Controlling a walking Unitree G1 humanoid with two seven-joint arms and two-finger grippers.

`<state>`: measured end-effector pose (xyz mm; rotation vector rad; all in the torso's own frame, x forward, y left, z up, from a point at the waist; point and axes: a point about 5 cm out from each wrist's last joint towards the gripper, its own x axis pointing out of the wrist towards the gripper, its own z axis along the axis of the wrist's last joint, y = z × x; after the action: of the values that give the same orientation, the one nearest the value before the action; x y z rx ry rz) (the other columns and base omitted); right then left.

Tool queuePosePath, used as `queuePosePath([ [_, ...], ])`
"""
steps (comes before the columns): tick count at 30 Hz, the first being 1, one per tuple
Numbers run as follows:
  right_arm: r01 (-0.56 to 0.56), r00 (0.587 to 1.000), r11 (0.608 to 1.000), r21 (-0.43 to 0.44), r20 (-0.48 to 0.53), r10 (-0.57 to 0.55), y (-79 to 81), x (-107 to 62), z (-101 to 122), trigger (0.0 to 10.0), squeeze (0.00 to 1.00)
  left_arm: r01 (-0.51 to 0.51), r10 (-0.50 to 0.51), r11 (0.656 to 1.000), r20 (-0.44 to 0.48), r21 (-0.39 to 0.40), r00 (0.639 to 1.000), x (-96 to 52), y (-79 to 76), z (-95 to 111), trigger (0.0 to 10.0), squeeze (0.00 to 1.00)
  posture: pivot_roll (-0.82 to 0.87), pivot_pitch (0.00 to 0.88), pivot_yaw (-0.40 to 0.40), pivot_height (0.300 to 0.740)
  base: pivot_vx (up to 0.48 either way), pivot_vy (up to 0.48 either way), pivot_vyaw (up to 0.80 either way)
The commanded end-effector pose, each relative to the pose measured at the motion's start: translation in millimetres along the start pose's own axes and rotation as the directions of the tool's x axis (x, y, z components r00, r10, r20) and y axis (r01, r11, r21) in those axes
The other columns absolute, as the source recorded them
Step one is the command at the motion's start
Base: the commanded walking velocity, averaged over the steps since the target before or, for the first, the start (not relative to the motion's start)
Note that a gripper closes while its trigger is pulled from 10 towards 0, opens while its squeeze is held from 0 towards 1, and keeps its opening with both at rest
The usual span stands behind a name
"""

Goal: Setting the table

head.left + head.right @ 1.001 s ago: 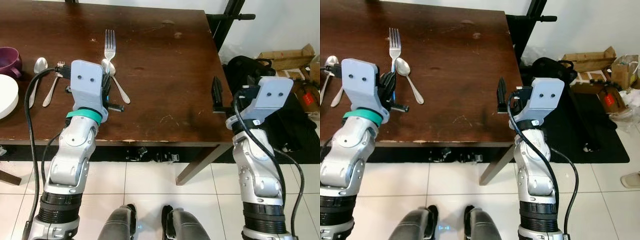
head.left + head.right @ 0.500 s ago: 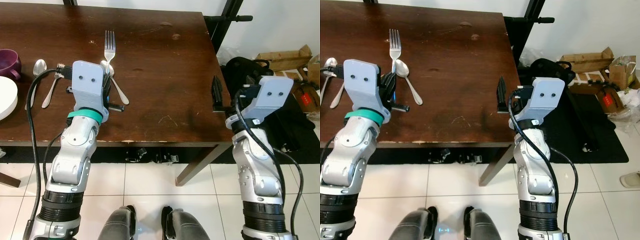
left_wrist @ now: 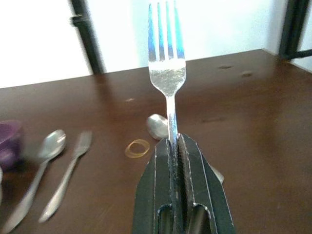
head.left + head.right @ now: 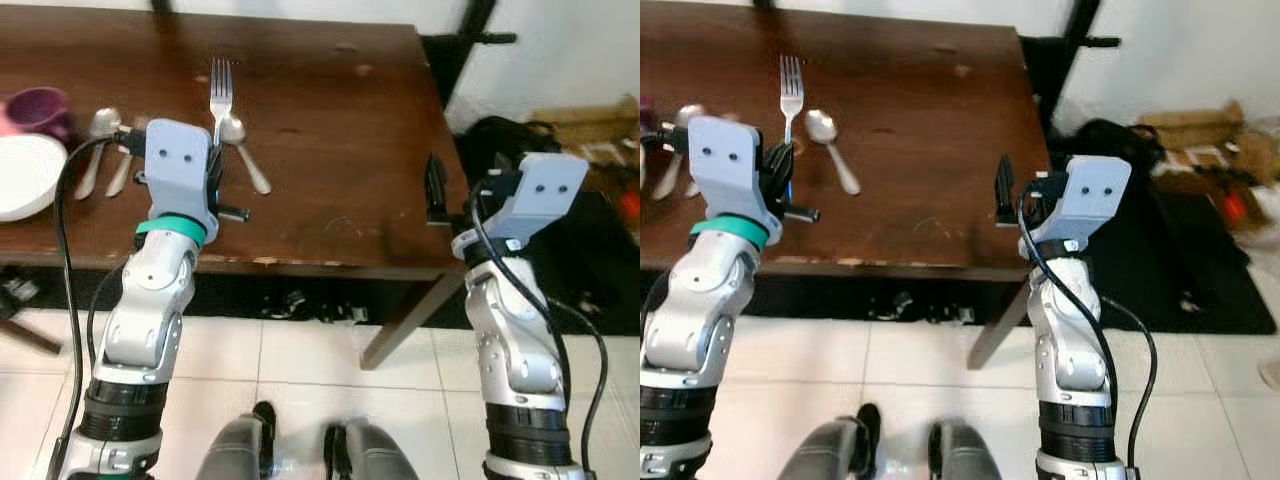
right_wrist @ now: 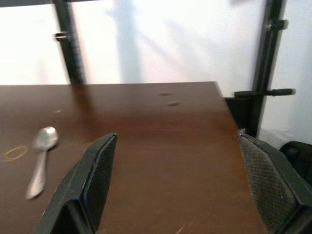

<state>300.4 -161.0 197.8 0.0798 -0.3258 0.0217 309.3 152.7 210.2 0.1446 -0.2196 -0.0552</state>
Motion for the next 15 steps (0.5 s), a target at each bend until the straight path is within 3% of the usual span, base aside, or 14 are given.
queuePosePath([
  [1, 0.020, 1.000, 1.000, 0.002, -0.004, -0.020, -4.1, -2.0, -1.7, 10.0, 0.00, 0.008, -0.008, 1.000, -0.007, 0.007, 1.000, 1.1, -2.5, -1.3, 10.0, 0.00, 0.02, 0.058, 0.013, 0.740, -0.349, 0.000, 0.00],
  [15, 0.024, 1.000, 1.000, 0.002, -0.003, -0.024, -4.6, -2.6, -1.8, 10.0, 0.00, 0.009, -0.009, 1.000, -0.005, 0.007, 1.000, 2.3, -3.1, -0.8, 10.0, 0.00, 0.02, 0.060, 0.017, 0.740, -0.350, 0.000, 0.00],
])
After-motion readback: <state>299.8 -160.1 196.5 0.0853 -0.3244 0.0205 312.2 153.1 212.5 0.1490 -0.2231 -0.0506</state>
